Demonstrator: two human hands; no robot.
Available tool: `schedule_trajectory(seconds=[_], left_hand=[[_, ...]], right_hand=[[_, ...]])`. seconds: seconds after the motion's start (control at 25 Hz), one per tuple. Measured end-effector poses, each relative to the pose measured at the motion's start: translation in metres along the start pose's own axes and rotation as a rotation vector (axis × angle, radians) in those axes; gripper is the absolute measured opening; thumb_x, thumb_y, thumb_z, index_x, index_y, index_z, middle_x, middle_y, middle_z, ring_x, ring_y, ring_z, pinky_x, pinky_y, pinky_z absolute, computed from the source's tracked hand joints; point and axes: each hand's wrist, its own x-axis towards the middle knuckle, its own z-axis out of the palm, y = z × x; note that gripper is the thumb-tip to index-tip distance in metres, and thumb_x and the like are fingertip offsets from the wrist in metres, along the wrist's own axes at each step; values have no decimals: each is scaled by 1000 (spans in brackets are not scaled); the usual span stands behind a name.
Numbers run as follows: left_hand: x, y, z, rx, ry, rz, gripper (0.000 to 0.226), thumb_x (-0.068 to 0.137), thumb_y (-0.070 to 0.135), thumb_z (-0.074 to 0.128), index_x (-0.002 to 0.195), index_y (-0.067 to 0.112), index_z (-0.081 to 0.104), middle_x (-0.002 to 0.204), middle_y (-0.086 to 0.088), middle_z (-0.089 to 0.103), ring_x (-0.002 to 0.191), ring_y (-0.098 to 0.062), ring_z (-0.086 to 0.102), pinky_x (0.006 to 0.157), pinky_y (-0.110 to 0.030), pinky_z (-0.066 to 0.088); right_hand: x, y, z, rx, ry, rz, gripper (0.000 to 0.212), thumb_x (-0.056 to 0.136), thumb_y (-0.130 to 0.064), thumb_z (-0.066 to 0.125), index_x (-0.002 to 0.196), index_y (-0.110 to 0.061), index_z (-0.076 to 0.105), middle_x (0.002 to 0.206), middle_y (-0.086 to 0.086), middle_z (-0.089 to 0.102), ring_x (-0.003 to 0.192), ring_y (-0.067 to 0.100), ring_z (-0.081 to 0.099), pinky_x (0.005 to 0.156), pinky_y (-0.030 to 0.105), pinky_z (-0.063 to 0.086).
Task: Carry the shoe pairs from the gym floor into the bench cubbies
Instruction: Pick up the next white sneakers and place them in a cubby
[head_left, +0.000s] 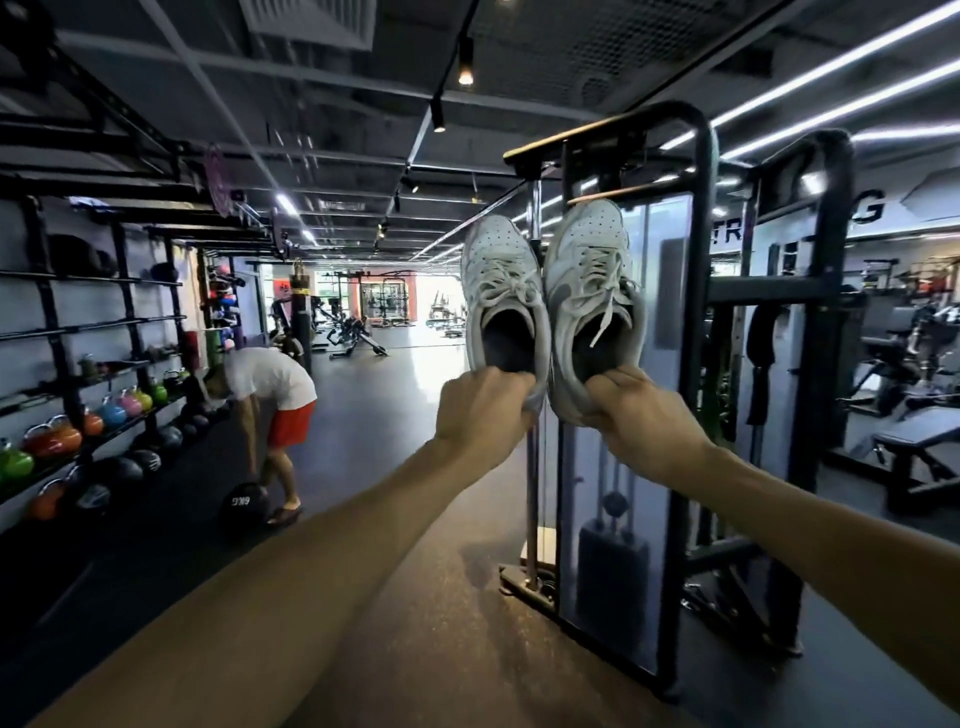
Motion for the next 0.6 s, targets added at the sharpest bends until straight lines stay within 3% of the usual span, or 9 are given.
schedule_trajectory(seconds=[0.28, 0.44, 0.6], left_hand=[[-15, 95, -49, -271, 33, 251, 16, 88, 32, 61, 84, 17, 58, 84, -9, 66, 84, -32, 64, 64, -34, 49], [-39, 157, -76, -391, 82, 415, 17, 90, 33, 60, 88, 16, 60, 86, -10, 66, 86, -33, 63, 62, -34, 43], [-78, 245, -117, -547, 84, 596, 20, 91, 35, 57, 86, 16, 61, 84, -9, 67, 83, -32, 64, 59, -33, 41]], right_hand=[[-106, 17, -109, -182, -20, 202, 12, 88, -11, 53, 86, -17, 44, 99, 5, 54, 106, 25, 46, 61, 33, 37], [-181, 9, -173, -303, -35, 340, 11, 85, -16, 60, 86, -14, 49, 96, 4, 56, 103, 25, 47, 62, 38, 43], [-281, -2, -251, -438, -38, 501, 13, 83, -14, 60, 88, -22, 51, 93, 2, 59, 101, 25, 51, 60, 38, 47]])
